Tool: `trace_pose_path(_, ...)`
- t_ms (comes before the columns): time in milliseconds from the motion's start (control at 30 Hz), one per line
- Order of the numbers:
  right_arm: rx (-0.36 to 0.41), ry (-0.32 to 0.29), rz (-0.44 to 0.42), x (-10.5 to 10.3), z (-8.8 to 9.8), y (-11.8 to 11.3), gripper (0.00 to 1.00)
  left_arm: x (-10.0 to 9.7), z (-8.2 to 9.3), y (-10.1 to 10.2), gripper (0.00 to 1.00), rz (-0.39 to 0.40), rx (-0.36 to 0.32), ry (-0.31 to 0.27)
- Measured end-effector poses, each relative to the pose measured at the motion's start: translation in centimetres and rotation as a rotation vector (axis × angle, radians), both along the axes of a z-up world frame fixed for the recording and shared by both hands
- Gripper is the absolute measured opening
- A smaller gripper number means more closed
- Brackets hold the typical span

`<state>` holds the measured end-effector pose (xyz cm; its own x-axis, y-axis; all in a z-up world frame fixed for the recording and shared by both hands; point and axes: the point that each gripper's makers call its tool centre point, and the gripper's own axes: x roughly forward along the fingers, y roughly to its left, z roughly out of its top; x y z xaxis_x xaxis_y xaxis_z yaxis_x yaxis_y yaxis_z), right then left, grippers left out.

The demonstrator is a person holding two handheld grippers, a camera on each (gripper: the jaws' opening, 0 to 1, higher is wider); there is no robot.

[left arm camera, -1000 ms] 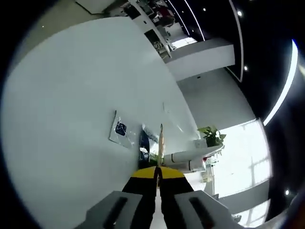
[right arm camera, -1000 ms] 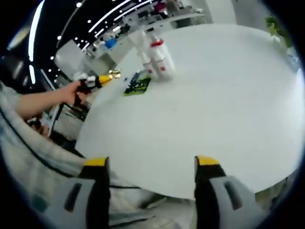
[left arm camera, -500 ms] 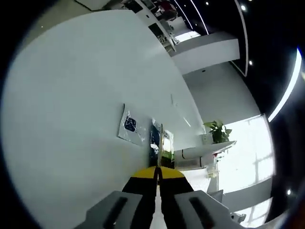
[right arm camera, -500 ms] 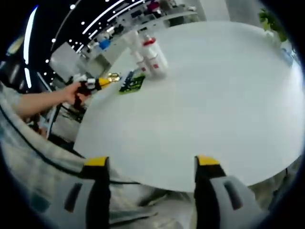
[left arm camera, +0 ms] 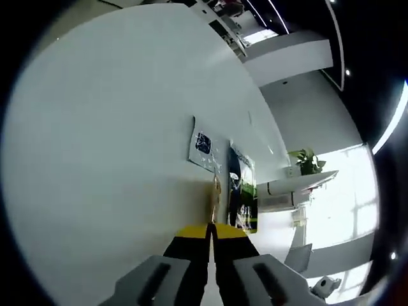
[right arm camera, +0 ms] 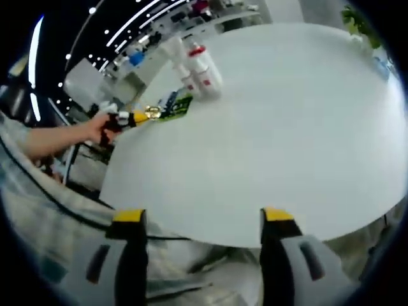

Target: Arrange the skincare products in the storage area until every visible bottle or jar stands upright without overlapping.

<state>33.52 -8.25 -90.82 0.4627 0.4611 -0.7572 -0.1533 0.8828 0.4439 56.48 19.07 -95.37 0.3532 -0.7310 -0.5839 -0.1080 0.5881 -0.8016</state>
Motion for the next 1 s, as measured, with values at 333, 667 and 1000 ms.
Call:
trace_pose_path(333, 0.014, 0.009, -0.012, -0.6, -0.2, 0.4, 0.71, -0.5, -0.8, 0.1, 0.03, 0.0, 0.019, 0.061)
trace_pose_path(667, 0.031, 0.012, -0.012, -0.8, -0.1, 0.8, 0.72, -0.6, -1.2, 0.2, 0.04, 0.018, 0.037, 0.088)
trace_pose_path(1000, 0.07, -0.008, -0.023, -0.3, 0.1, 1.2, 0.73, -0.3, -1.3, 0.3, 0.06, -0.051, 0.089, 0.111)
